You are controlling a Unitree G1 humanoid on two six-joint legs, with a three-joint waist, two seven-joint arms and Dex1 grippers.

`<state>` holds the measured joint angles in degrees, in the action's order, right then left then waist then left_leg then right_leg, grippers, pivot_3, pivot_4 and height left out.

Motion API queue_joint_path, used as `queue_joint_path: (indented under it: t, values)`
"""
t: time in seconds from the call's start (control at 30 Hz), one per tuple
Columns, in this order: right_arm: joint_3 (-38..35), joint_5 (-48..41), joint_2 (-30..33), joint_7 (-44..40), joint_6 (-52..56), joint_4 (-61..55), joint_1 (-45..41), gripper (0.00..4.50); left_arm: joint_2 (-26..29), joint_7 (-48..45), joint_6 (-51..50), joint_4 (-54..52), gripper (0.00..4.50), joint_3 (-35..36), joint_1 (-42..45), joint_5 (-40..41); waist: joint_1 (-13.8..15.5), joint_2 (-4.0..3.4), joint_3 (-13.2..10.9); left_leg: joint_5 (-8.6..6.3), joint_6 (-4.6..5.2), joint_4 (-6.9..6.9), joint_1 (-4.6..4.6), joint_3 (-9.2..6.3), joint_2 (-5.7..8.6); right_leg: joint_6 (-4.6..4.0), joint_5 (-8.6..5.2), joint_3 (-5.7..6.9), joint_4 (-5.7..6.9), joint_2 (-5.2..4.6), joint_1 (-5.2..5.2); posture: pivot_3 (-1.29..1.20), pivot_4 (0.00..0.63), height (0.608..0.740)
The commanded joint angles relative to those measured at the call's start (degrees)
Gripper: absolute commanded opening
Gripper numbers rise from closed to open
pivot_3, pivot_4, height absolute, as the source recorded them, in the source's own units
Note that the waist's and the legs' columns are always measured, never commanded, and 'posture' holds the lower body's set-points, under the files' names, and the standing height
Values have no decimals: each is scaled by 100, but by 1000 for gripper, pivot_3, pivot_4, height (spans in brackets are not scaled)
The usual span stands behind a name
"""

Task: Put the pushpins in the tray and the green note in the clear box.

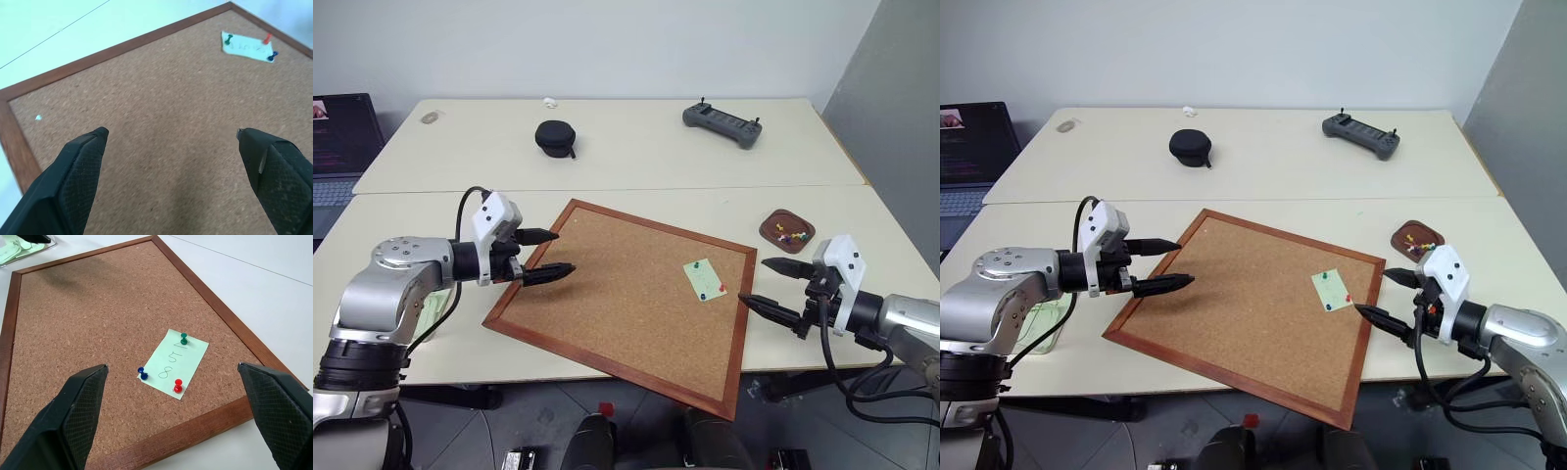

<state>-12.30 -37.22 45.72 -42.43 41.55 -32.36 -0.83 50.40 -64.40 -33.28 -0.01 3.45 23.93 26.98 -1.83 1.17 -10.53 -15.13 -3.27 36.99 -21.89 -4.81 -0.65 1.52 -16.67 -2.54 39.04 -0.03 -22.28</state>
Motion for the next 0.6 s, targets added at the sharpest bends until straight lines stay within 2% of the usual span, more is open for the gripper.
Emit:
queue_joint_path:
  t: [0.03,0.2,0.33,0.6]
  values:
    - [58,31,-78,29,-177,-142,-139,4500,-62,-27,-1,-211,3729,173,124,175,0,0,0,0,0,0,0,0,0,0,0,0,0,0,0,0,150,740]
    - [424,252,-291,141,-336,-16,-341,4500,-395,135,159,-290,2899,17,140,106,1,0,0,0,0,1,0,0,0,0,0,0,1,0,0,0,150,740]
    - [878,639,-549,277,-576,289,-670,4500,-915,334,410,-450,2090,-339,21,-82,4,0,1,0,0,3,1,0,0,0,0,-1,1,-1,2,0,150,740]
    - [1424,1204,-1040,475,-856,882,-1137,4500,-1657,620,826,-66,640,-760,147,-437,-1,1,2,0,-1,3,2,0,2,-1,1,0,5,-2,0,0,150,740]
